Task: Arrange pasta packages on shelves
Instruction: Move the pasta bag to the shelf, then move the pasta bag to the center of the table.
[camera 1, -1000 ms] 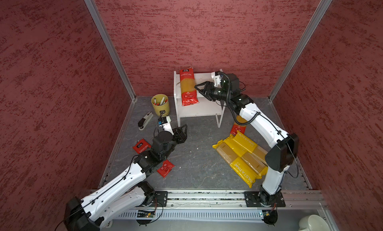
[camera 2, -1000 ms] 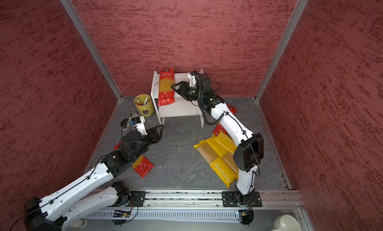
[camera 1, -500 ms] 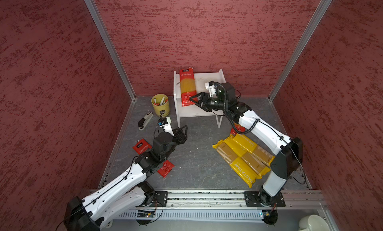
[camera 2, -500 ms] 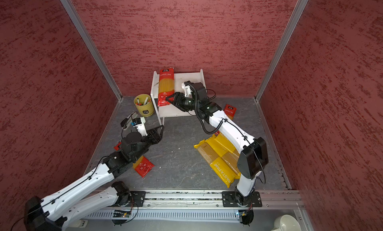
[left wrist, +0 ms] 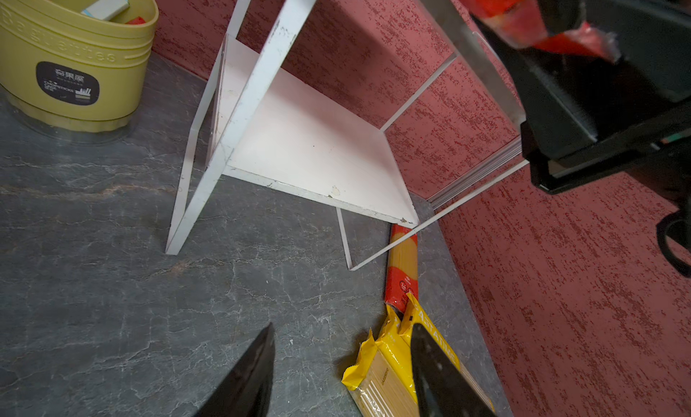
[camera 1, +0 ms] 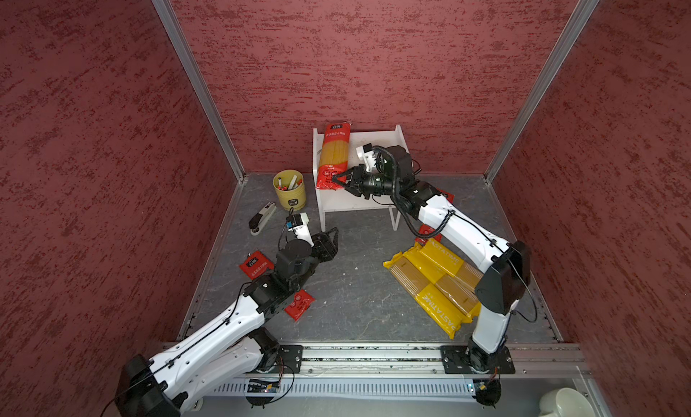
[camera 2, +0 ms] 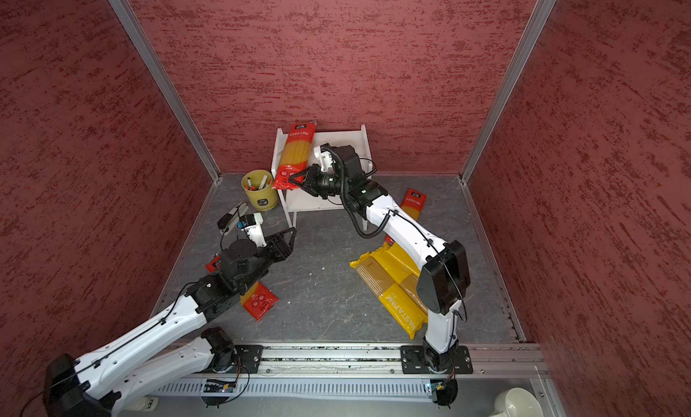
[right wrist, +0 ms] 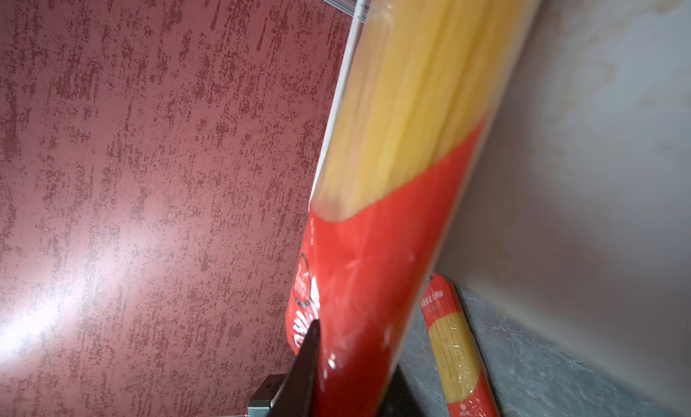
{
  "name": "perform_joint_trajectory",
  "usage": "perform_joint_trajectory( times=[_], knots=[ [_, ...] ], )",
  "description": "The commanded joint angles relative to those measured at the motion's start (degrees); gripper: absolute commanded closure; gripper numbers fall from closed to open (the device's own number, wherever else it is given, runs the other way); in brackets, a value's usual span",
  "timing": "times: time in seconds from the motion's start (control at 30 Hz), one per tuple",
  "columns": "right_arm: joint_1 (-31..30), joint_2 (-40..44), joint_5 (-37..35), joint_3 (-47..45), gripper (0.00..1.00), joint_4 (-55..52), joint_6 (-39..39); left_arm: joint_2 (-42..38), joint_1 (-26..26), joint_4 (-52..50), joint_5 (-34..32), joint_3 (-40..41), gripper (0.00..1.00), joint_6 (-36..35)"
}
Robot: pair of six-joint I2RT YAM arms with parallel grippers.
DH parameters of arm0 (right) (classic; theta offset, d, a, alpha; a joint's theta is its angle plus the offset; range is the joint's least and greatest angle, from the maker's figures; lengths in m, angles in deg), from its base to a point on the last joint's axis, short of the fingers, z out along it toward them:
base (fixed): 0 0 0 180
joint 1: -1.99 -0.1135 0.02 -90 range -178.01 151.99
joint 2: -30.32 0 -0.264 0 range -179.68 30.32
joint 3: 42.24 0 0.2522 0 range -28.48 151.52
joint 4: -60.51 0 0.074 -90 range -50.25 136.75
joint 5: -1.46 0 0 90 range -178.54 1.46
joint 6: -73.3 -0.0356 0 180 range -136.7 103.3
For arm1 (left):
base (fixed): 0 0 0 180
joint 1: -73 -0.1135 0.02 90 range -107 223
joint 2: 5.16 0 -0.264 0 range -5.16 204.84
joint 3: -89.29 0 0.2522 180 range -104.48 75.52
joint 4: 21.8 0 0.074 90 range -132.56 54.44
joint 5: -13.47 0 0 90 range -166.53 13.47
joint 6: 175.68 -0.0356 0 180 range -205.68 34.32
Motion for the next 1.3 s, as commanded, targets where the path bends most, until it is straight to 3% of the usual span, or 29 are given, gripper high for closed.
perform_joint_trajectory(
  times=[0.0, 0.13, 0.23, 0.37, 0.57, 0.8, 0.93, 1.07, 1.27],
  knots=[
    [-0.4, -2.5, 5.0, 5.1, 0.85, 3.3, 1.0, -0.3, -0.2, 0.5, -0.7, 0.8, 0.42, 0.1],
    [-0.3, -5.5, 8.1, 10.2, 0.87, -1.4, 3.5, -0.5, -0.3, 0.5, -1.1, 1.1, 0.42, 0.1],
    [0.3, -4.8, 7.6, 9.0, 0.84, -2.7, 4.5, -0.4, -0.3, 0.8, -1.1, 1.3, 0.42, -0.1],
    [1.1, -2.7, 7.1, 5.9, 0.64, -1.4, 3.9, -0.3, -0.4, 1.1, -0.8, 1.6, 0.42, 0.1],
    [1.4, 0.2, 8.0, 0.4, 0.47, 2.2, 2.9, -0.8, -0.3, 0.5, -0.7, 1.7, 0.42, 0.0],
    [2.2, 10.5, 8.4, -14.8, 0.29, 6.0, 7.6, -1.7, 0.0, -0.5, -2.1, 4.1, 0.42, -0.2],
    [2.1, 17.2, 7.5, -25.8, 0.28, 9.0, 8.7, -0.4, 0.9, -2.1, -3.8, 4.2, 0.37, -0.1],
    [2.1, 22.3, 5.6, -37.4, 0.28, 11.3, 9.3, 2.5, 5.0, -3.2, -7.9, 4.0, 0.32, 0.1],
    [-0.2, 22.3, 0.3, -51.3, 0.30, 13.0, 8.1, 9.5, 10.5, -6.8, -12.6, 4.7, 0.30, 7.3]
  ],
)
